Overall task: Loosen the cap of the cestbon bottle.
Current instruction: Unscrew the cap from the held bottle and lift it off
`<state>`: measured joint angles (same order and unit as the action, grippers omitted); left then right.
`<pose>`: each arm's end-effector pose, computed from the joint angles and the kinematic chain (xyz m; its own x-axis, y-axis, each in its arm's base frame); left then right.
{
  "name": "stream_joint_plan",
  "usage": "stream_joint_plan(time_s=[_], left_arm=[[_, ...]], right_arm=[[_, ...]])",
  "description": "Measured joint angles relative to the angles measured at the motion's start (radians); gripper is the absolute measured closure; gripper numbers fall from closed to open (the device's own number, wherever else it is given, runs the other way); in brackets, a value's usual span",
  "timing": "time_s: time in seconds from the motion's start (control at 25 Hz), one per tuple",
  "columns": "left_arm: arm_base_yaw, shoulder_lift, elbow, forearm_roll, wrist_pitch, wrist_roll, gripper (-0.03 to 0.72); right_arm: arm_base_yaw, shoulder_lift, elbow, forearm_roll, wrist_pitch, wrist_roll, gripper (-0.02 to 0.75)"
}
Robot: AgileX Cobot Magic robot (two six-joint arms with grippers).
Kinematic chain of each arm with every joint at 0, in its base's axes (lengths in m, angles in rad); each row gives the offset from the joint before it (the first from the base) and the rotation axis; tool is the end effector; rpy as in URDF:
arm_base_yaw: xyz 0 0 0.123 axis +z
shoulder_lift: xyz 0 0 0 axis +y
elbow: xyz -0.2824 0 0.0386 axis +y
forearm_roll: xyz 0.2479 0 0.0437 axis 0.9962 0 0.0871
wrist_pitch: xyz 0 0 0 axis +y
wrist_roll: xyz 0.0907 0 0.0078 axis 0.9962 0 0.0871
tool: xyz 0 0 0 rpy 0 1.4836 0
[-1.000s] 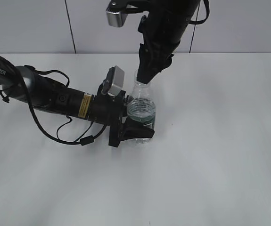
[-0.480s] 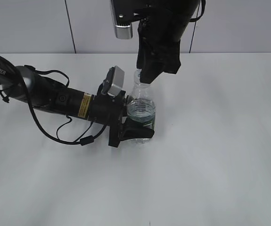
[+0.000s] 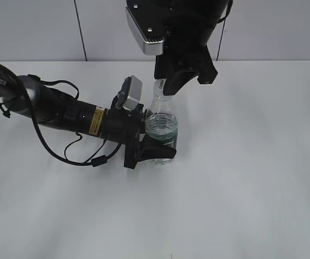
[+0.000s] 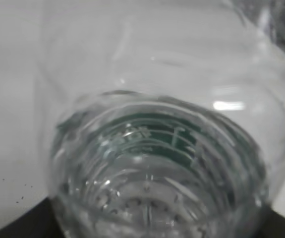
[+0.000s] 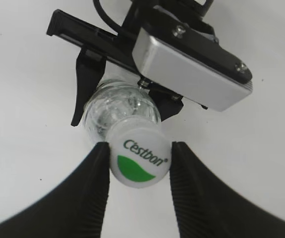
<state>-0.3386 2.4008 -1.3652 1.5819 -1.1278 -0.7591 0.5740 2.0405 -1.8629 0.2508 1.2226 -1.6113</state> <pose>0.3694 -0.2172 0.0618 -0.0585 0.3584 -0.9317 0.9957 -0.0464 -0.0804 0.3557 0.2553 0.2712 0.5415 -0.8066 -0.2371 -0.8359 -0.4865 -0.2541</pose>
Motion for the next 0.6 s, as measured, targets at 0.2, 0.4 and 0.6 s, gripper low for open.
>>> stream_joint_plan(time_s=[0.2, 0.4, 0.6], left_arm=[[0.000, 0.000, 0.000, 0.000, 0.000, 0.000, 0.274], [0.000, 0.000, 0.000, 0.000, 0.000, 0.000, 0.274], [0.000, 0.000, 0.000, 0.000, 0.000, 0.000, 0.274]], right_arm=[[0.000, 0.000, 0.000, 0.000, 0.000, -0.015, 0.448], [0.000, -0.001, 0.000, 0.001, 0.000, -0.017, 0.448], [0.000, -0.001, 0.000, 0.006, -0.001, -0.017, 0.444]])
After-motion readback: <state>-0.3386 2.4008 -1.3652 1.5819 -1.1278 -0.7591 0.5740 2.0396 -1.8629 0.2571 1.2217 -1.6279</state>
